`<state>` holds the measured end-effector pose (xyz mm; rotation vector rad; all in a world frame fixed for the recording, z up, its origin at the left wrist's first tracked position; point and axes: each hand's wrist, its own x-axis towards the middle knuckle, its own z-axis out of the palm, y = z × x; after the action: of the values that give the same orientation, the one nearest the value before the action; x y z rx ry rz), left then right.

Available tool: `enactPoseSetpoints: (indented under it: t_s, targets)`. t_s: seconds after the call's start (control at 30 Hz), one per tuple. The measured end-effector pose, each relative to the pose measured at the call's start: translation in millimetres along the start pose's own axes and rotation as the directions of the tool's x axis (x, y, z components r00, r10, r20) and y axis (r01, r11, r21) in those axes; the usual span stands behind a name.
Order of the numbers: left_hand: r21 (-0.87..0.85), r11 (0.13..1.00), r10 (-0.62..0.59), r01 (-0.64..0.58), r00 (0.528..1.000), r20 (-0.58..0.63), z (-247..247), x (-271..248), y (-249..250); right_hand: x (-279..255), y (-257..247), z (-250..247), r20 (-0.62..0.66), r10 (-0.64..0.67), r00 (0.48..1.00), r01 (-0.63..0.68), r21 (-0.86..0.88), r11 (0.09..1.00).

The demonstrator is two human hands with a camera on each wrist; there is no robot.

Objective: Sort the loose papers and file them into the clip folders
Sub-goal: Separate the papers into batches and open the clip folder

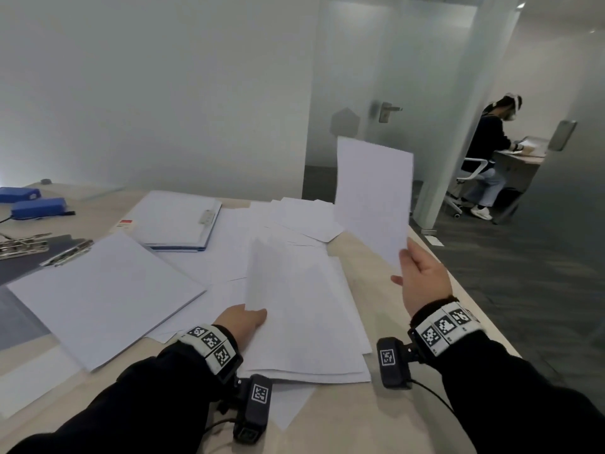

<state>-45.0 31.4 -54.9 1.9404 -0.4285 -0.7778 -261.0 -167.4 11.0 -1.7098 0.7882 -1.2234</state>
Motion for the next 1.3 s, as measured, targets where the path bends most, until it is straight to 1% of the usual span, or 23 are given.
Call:
enactPoseSetpoints:
  t_s: [0.03,0.07,0.1,0.13,0.17,0.23,0.3,0.37,0.47,0.53,0.57,0.6,0.63,0.7,0.77,0.8,0.87,0.93,0.97,1.03,1.1,1.2,1.3]
  targets:
    - [0.042,0.999,-0.005,0.005,1.000,-0.017,0,-1,2,-2,-2,0,0.107,-0.084,0.991,0.097,-0.126,0.987]
    - [0.077,0.997,-0.019,0.021,1.000,-0.020,0,-2,5,-5,-2,-1,0.228,-0.143,0.963,0.202,-0.262,0.944]
    - [0.094,0.995,-0.038,0.040,0.999,-0.029,0,-3,6,-8,1,-1,0.347,-0.176,0.921,0.309,-0.377,0.873]
    - [0.099,0.994,-0.041,0.046,0.998,-0.053,-1,-3,7,-11,6,0,0.454,-0.172,0.874,0.395,-0.459,0.796]
    - [0.074,0.995,-0.063,0.067,0.996,-0.062,-1,-1,8,-14,9,0,0.548,-0.127,0.827,0.456,-0.521,0.722]
    - [-0.023,0.996,-0.091,0.089,0.992,-0.084,-3,1,5,-21,13,2,0.686,0.037,0.727,0.541,-0.604,0.586]
    - [-0.119,0.989,-0.100,0.091,0.992,-0.073,-4,5,3,-26,15,4,0.738,0.169,0.653,0.572,-0.627,0.529]
    - [-0.160,0.983,-0.090,0.087,0.996,-0.012,-3,5,4,-32,15,6,0.762,0.261,0.593,0.577,-0.628,0.522]
    - [-0.090,0.994,-0.059,0.063,0.997,0.049,-1,5,2,-43,16,10,0.783,0.358,0.508,0.587,-0.619,0.521]
    - [0.002,1.000,-0.016,0.015,0.998,0.066,-2,4,0,-46,17,12,0.784,0.387,0.484,0.590,-0.620,0.517]
    - [0.030,0.999,0.008,-0.010,0.997,0.073,-2,5,-2,-46,16,12,0.780,0.393,0.486,0.567,-0.624,0.537]
    - [0.030,0.999,0.032,-0.034,0.996,0.079,-3,3,-2,-45,15,11,0.768,0.387,0.510,0.514,-0.633,0.580]
    - [0.009,0.998,0.060,-0.061,0.995,0.077,-3,1,-2,-42,14,10,0.741,0.374,0.558,0.422,-0.642,0.640]
    - [-0.047,0.991,0.125,-0.123,0.990,0.060,-5,-7,-1,-34,13,8,0.640,0.333,0.693,0.189,-0.607,0.772]
    - [-0.109,0.976,0.196,-0.189,0.979,0.057,-5,-16,1,-23,15,5,0.492,0.323,0.809,-0.045,-0.495,0.868]
    - [-0.135,0.967,0.227,-0.218,0.972,0.054,-6,-20,2,-16,15,5,0.415,0.342,0.843,-0.159,-0.415,0.896]
    - [-0.166,0.945,0.293,-0.283,0.956,0.035,-6,-30,9,-5,13,4,0.300,0.413,0.860,-0.358,-0.222,0.907]
    - [-0.166,0.923,0.356,-0.348,0.934,0.019,-7,-37,16,5,11,5,0.269,0.470,0.841,-0.472,-0.059,0.879]
    - [-0.164,0.912,0.384,-0.376,0.923,0.017,-7,-39,20,8,8,6,0.289,0.471,0.833,-0.499,0.028,0.866]
    - [-0.144,0.892,0.434,-0.428,0.901,0.013,-7,-42,27,11,2,10,0.354,0.416,0.838,-0.503,0.203,0.840]
    - [-0.119,0.875,0.473,-0.469,0.881,0.005,-7,-43,34,13,-11,15,0.348,0.340,0.874,-0.454,0.337,0.825]
    - [-0.144,0.851,0.509,-0.505,0.861,-0.013,-9,-42,48,16,-33,18,0.276,0.255,0.927,-0.359,0.445,0.821]
    - [-0.287,0.827,0.491,-0.483,0.870,-0.046,-10,-43,56,14,-38,19,0.277,0.185,0.943,-0.305,0.496,0.813]
